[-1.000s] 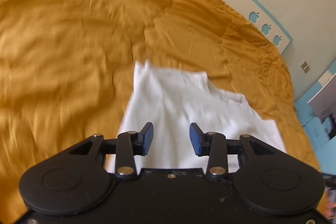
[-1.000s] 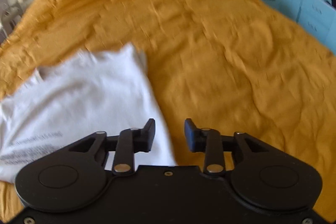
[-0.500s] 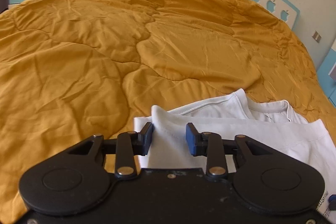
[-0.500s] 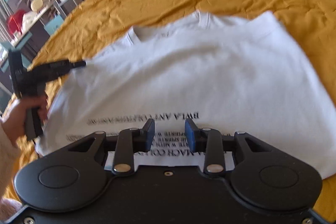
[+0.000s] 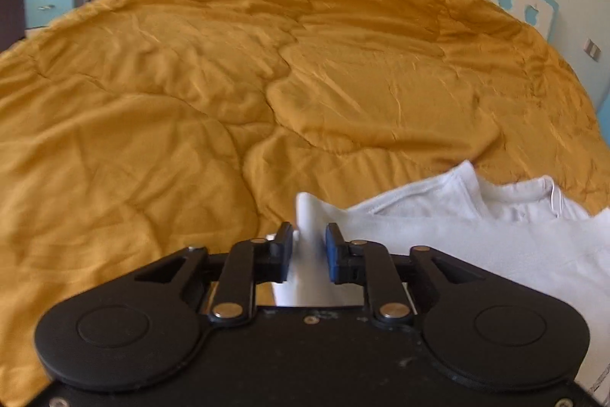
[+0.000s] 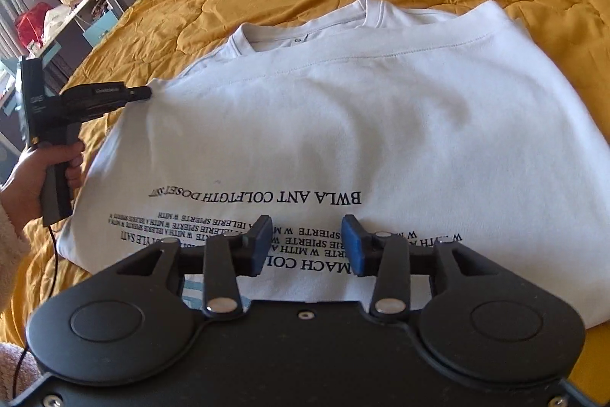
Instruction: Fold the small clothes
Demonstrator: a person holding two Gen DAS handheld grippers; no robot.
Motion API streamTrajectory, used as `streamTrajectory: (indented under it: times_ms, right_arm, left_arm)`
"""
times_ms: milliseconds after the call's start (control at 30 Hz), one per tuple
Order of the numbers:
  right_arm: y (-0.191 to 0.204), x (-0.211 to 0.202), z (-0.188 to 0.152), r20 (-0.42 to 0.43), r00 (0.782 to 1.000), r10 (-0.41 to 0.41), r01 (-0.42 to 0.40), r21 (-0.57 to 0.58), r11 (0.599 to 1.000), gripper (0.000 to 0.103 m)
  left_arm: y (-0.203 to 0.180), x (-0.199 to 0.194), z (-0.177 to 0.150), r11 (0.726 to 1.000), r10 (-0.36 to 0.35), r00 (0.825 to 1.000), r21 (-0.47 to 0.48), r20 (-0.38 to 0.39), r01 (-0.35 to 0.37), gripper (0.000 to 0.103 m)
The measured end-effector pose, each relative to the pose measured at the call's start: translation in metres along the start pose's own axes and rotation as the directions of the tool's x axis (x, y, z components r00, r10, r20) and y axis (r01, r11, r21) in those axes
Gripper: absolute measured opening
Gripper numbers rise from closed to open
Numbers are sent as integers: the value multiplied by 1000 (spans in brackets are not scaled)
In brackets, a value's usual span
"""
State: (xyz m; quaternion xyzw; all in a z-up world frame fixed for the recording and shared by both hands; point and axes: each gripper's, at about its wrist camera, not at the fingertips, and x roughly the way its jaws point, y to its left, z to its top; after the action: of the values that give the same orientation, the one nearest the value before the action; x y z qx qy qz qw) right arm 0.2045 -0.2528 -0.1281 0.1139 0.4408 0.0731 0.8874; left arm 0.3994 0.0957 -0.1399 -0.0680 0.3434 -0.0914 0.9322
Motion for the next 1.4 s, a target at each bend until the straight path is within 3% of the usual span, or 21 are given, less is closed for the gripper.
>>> streamTrajectory:
  times_ms: [133,200,267,333,400,433,500,567,633,700,767,933,1033,1200,1400]
  right_arm:
    - [-3,-22,8,112,993,-23,20,21,1000,43]
    - [-11,-33,18,181,980,-86,82,32,996,46]
    - [-29,-39,28,225,963,-149,135,78,988,48]
    - [-52,-36,32,193,961,-197,166,164,972,48]
    - [-79,-27,26,109,968,-226,190,267,945,48]
    - [-89,-22,21,81,968,-236,202,295,934,43]
    - [-91,-19,16,73,967,-245,217,278,936,38]
    - [-79,-25,21,92,960,-266,233,275,933,43]
    - [-61,-35,32,161,966,-205,161,248,955,45]
    - [-36,-38,49,226,968,-104,62,186,981,47]
    - [-12,-23,71,234,972,-33,-3,153,988,47]
    - [29,54,126,245,966,84,-142,229,963,47]
    - [39,105,150,215,975,59,-121,286,951,47]
    - [44,155,164,122,990,-66,24,315,949,47]
    - [50,133,136,111,992,-61,33,240,970,47]
  left_arm:
    - [-10,-70,-17,987,-143,989,-64,31,145,34]
    - [-15,-95,-38,981,-179,984,-81,-15,177,35]
    - [-18,-109,-62,983,-170,983,-81,-75,164,35]
    - [-14,-109,-82,988,-142,982,-79,-123,132,36]
    - [-4,-97,-98,991,-106,978,-96,-182,89,37]
    - [1,-92,-103,990,-106,976,-116,-191,85,37]
    - [6,-91,-100,983,-121,972,-158,-203,90,37]
    - [1,-99,-91,981,-106,976,-180,-188,71,36]
    - [-7,-113,-80,970,-148,981,-211,-127,119,37]
    - [-15,-124,-73,945,-221,972,-265,-78,193,43]
    - [-25,-128,-73,927,-270,961,-287,-62,242,50]
    - [-36,-100,-96,953,-215,956,-257,-200,161,51]
    - [-32,-94,-107,962,-234,955,-184,-185,200,51]
    - [-30,-88,-106,958,-258,949,-173,-181,227,54]
    - [-18,-89,-105,938,-304,937,-229,-175,261,55]
